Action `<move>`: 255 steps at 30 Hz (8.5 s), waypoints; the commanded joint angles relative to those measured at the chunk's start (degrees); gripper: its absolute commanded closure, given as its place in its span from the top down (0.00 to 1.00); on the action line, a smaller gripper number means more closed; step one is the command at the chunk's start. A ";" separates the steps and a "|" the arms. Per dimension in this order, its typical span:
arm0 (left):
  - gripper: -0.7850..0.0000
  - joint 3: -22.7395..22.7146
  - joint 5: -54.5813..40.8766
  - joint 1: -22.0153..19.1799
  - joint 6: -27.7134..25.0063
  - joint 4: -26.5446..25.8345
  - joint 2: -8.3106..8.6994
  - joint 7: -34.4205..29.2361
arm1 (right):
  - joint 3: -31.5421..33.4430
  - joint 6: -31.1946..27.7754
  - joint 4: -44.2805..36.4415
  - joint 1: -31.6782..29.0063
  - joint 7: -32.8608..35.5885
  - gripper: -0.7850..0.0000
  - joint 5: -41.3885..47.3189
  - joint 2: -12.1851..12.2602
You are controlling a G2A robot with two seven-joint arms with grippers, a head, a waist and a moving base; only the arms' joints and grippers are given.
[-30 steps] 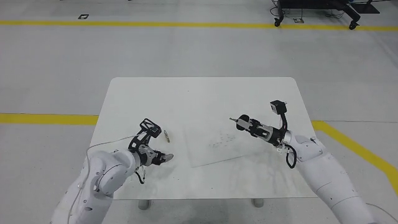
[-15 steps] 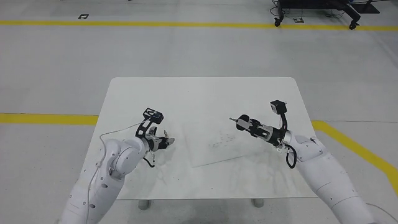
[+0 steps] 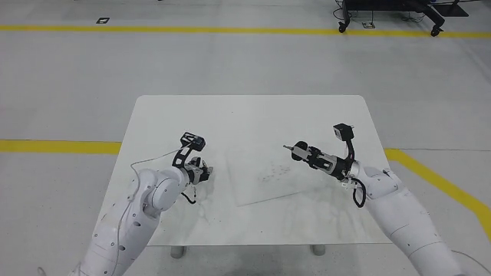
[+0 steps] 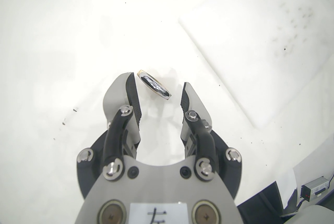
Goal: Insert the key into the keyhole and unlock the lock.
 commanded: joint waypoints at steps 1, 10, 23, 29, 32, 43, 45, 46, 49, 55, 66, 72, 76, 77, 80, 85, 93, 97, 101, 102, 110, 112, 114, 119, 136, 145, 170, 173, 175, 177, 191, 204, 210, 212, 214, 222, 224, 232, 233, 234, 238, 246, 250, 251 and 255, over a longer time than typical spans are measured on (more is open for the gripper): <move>0.39 0.11 0.13 -0.34 0.60 0.34 -0.10 0.18 | 0.00 0.00 0.00 0.00 0.00 0.00 0.00 0.00; 0.27 0.50 -1.01 -1.69 0.59 1.73 -0.50 0.31 | 0.00 0.00 0.00 0.00 0.00 0.00 0.00 0.00; 0.00 -0.06 -1.75 -1.63 -1.89 0.68 -0.36 -2.02 | 0.00 0.00 0.00 0.00 0.00 0.00 0.00 0.00; 0.00 -1.18 -1.87 -0.95 -2.75 0.20 -0.11 -2.03 | 0.00 0.00 0.00 0.00 0.00 0.00 0.00 0.00; 0.00 -1.46 -1.92 -0.84 -3.43 0.60 -0.10 -0.26 | 0.00 0.00 0.00 0.00 0.00 0.00 0.00 0.00; 0.00 -5.36 -14.37 -0.12 -17.79 5.29 -0.25 18.69 | 0.00 0.00 0.00 0.00 0.00 0.00 0.00 0.00; 0.00 -5.24 -17.87 -0.52 -21.13 7.44 -0.43 20.49 | 0.00 0.00 0.00 0.00 0.00 0.00 0.00 0.00; 0.00 -5.24 -17.87 -0.52 -21.13 7.44 -0.43 20.49 | 0.00 0.00 0.00 0.00 0.00 0.00 0.00 0.00; 0.00 -5.24 -17.87 -0.52 -21.13 7.44 -0.43 20.49 | 0.00 0.00 0.00 0.00 0.00 0.00 0.00 0.00; 0.00 -5.24 -35.86 -1.42 -28.45 10.96 -0.84 16.95 | -0.08 1.16 -0.97 -0.16 -1.29 0.00 -0.26 -0.13; 0.00 1.11 -69.96 -15.48 -31.51 28.88 -3.04 -5.65 | -6.81 6.78 -2.47 2.50 -12.42 0.00 -3.98 -3.45; 0.00 1.17 -69.78 -15.36 -31.27 28.83 -3.05 -5.35 | -6.81 6.78 -2.47 2.50 -12.42 0.00 -3.98 -3.45; 0.00 4.43 -69.23 -16.99 -18.31 29.11 -3.84 -5.56 | -6.84 7.78 -3.51 2.28 -13.69 0.00 -3.52 -3.62; 0.00 5.55 -71.38 -18.20 -13.45 30.35 -4.29 -7.20 | -6.98 8.24 -4.16 2.15 -14.57 0.00 -3.07 -3.80; 0.00 7.95 -82.70 -23.16 -3.12 35.49 -6.15 -14.60 | -7.46 8.86 -4.73 1.96 -17.52 0.00 -1.45 -4.43; 0.00 12.04 -91.82 -30.15 4.09 45.80 -9.25 -21.08 | -7.30 9.24 -4.50 1.19 -22.24 0.00 2.71 -5.25; 0.00 12.04 -91.82 -30.15 4.09 45.80 -9.25 -21.08 | -7.30 9.24 -4.50 1.19 -22.24 0.00 2.71 -5.25; 0.00 12.28 -91.15 -29.48 5.83 45.30 -9.37 -17.20 | -7.30 9.24 -4.50 1.19 -22.24 0.00 2.71 -5.25; 0.00 11.95 -95.22 -29.44 10.13 45.72 -10.34 -10.30 | -7.63 11.20 -6.32 0.48 -20.42 0.00 5.93 -5.31; 0.00 11.86 -96.62 -29.46 10.48 45.88 -10.67 -8.94 | -7.25 12.30 -6.75 0.12 -19.80 0.00 7.32 -5.22; 0.00 13.77 -99.68 -31.46 9.16 48.11 -13.28 -1.94 | -3.93 34.17 -16.08 -5.11 -16.83 0.00 17.38 -4.22; 0.00 14.26 -99.32 -32.01 7.27 49.82 -13.81 -1.27 | -2.54 38.70 -20.19 -6.98 -16.34 0.00 18.09 -3.79; 0.00 14.30 -99.40 -32.09 7.07 50.10 -13.88 -1.49 | -2.20 39.72 -21.90 -7.84 -14.97 0.00 20.14 -3.70; 0.00 14.30 -99.40 -32.09 7.07 50.10 -13.88 -1.49 | -2.20 39.72 -21.90 -7.84 -14.97 0.00 20.14 -3.70; 0.00 10.54 -93.67 -25.11 1.79 39.65 -12.53 8.53 | -9.75 52.06 -28.51 -9.06 -39.97 0.00 5.76 -6.48; 0.00 9.23 -89.73 -22.29 2.03 34.70 -12.02 12.51 | -11.52 53.34 -29.07 -9.32 -44.55 0.00 2.87 -7.87; 0.00 6.64 -84.93 -21.08 3.63 32.04 -11.67 13.52 | -10.52 57.43 -28.42 -8.32 -45.00 0.00 1.90 -10.27; 0.00 6.85 -84.36 -21.11 3.73 32.08 -11.79 13.72 | -10.44 57.71 -28.21 -8.19 -45.05 0.00 1.66 -10.54; 0.00 6.85 -84.11 -21.17 3.69 32.16 -11.85 13.76 | -10.42 57.99 -28.02 -8.07 -45.13 0.00 1.71 -10.75; 0.00 6.84 -83.86 -21.21 3.69 32.20 -11.90 13.78 | -10.41 58.16 -27.90 -7.99 -45.45 0.00 1.34 -10.95; 0.00 6.13 -82.44 -21.65 4.07 32.73 -12.06 13.47 | -9.89 59.27 -28.08 -8.43 -44.36 0.00 -2.14 -11.78; 0.00 5.82 -80.65 -21.34 4.52 32.09 -12.12 13.23 | -9.38 62.04 -29.25 -8.80 -41.02 0.00 -4.51 -12.28; 0.00 5.74 -80.20 -21.23 4.48 31.88 -12.18 12.72 | -9.05 62.64 -28.82 -8.41 -40.50 0.00 -4.19 -12.69; 0.00 5.69 -79.98 -21.22 4.43 31.87 -12.19 12.56 | -8.87 62.84 -28.64 -8.29 -40.31 0.00 -3.73 -12.83; 0.00 5.60 -80.04 -21.20 4.41 31.87 -12.21 12.35 | -8.60 62.84 -28.54 -8.26 -40.03 0.00 -3.37 -12.94; 0.00 5.04 -80.39 -21.13 4.45 31.93 -12.28 11.96 | -7.44 62.44 -28.75 -8.97 -39.48 0.00 -2.92 -13.21; 0.00 4.97 -80.36 -21.10 4.51 31.93 -12.30 11.95 | -7.20 62.24 -28.83 -9.14 -39.69 0.00 -2.86 -13.31; 0.00 4.68 -80.49 -20.95 4.86 31.90 -12.41 12.22 | -7.07 61.90 -29.11 -9.64 -42.15 0.00 -4.07 -13.84; 0.00 4.67 -80.39 -20.94 4.80 31.86 -12.42 12.22 | -7.15 61.95 -29.11 -9.65 -42.54 0.00 -4.26 -13.93; 0.00 4.64 -80.35 -20.92 4.77 31.86 -12.43 12.21 | -7.24 62.06 -29.06 -9.62 -42.92 0.00 -4.46 -14.03; 0.00 4.53 -80.32 -20.87 4.89 31.87 -12.48 12.19 | -7.61 62.62 -28.57 -9.26 -43.44 0.00 -4.66 -14.41; 0.00 4.50 -80.19 -20.94 5.10 32.04 -12.62 12.12 | -7.89 62.89 -28.01 -8.94 -42.87 0.00 -4.89 -14.98; 0.00 4.49 -80.22 -21.02 5.20 32.19 -12.71 12.12 | -7.75 62.81 -27.93 -8.96 -42.86 0.00 -5.04 -15.21; 0.00 4.48 -80.21 -21.03 5.19 32.21 -12.73 12.12 | -7.74 62.81 -27.93 -8.97 -42.85 0.00 -5.10 -15.26; 0.00 4.54 -80.17 -21.09 5.20 32.35 -12.82 11.95 | -8.12 63.21 -27.72 -8.75 -42.88 0.00 -5.82 -15.55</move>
